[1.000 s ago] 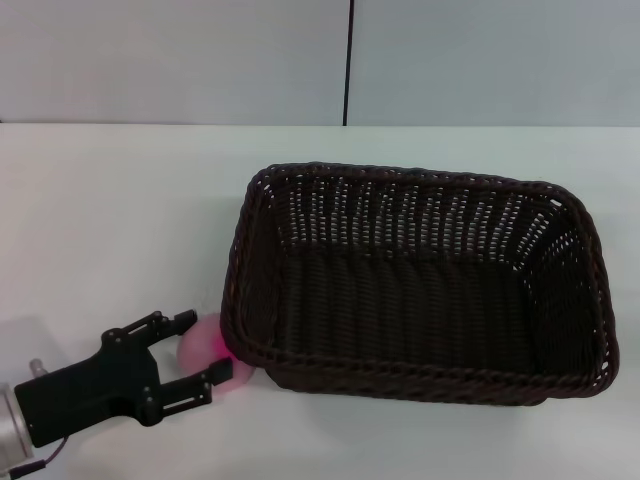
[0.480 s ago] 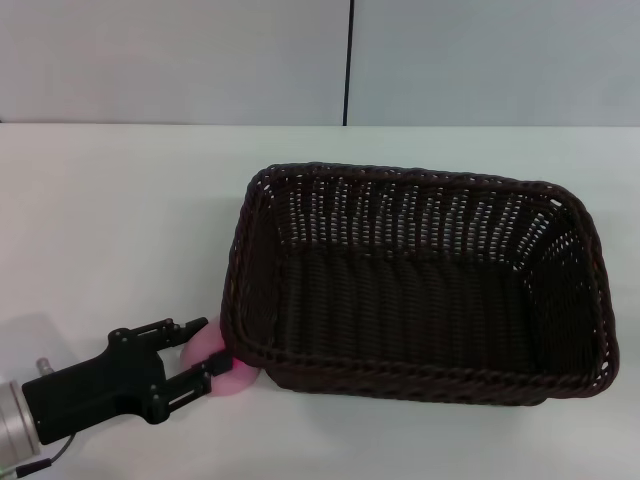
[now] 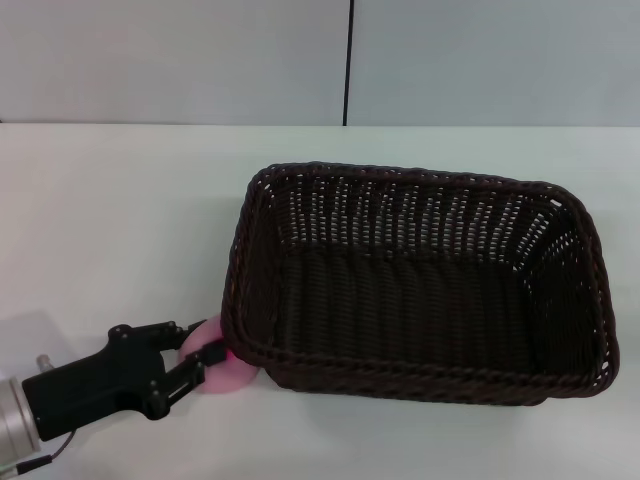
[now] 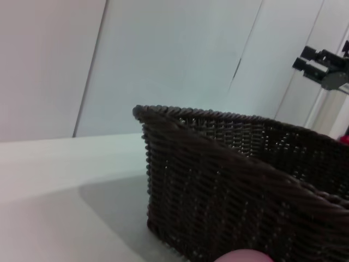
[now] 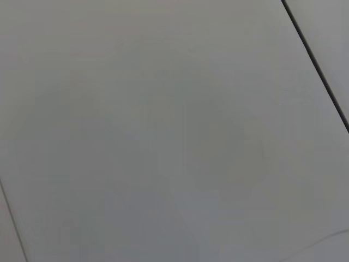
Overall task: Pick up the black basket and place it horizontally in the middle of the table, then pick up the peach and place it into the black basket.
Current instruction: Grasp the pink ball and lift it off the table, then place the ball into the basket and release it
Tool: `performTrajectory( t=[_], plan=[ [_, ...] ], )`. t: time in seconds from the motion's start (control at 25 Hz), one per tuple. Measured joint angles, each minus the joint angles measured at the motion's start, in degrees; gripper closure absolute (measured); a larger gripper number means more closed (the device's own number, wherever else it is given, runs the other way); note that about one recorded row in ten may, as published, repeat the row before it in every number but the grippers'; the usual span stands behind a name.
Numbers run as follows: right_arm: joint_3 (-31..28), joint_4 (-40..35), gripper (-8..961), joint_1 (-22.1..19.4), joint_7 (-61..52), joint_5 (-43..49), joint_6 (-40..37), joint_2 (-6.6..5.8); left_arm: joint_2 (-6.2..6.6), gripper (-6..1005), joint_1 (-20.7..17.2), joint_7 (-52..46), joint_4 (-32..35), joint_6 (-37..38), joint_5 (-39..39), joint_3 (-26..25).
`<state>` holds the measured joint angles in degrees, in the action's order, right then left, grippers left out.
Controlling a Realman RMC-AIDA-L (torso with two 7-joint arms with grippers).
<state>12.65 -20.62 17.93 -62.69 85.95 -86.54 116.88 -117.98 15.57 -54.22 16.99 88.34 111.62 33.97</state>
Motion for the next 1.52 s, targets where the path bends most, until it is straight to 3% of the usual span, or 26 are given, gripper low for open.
performTrajectory(
  t=[0.24,0.32,0.52,0.64,0.76,1.0,1.12,1.16,1.52],
  plan=[
    [0.2,1.0,350,0.2,0.3,0.0,0.6,-0.07,0.20,745,-0.5,-0.1,0.5,1.2,-0.4,-3.4],
    [0.2,1.0,350,0.2,0.4,0.0,0.5,-0.02,1.04,758,-1.4,-0.2,0.9,1.6,-0.5,-13.7],
    [0.4,1.1,350,0.2,0.4,0.0,0.4,0.01,1.31,790,-1.0,-2.7,0.8,2.3,-0.5,-23.2],
    [0.2,1.1,351,0.1,0.4,0.0,0.5,0.01,0.97,813,1.3,-5.0,0.2,6.5,-0.6,-27.5],
    [0.2,1.2,351,0.0,0.4,0.0,0.7,0.00,0.38,836,3.3,-5.8,-0.1,8.5,-0.6,-27.3],
    [0.6,1.5,351,0.4,0.5,0.3,0.8,0.03,-0.13,883,11.5,-6.3,-6.5,9.7,0.0,-23.6],
    [0.7,2.5,351,0.8,1.1,0.5,0.9,0.07,-0.40,902,14.3,-5.7,-7.9,8.3,0.0,-19.5],
    [0.7,2.7,351,0.8,1.4,0.5,0.9,0.08,-0.64,908,17.2,-5.4,-9.4,5.7,0.1,-14.6],
    [0.7,3.8,351,0.7,2.7,0.6,1.1,0.09,-0.74,848,17.4,-3.3,-11.3,4.1,-0.4,-14.4]
  ],
)
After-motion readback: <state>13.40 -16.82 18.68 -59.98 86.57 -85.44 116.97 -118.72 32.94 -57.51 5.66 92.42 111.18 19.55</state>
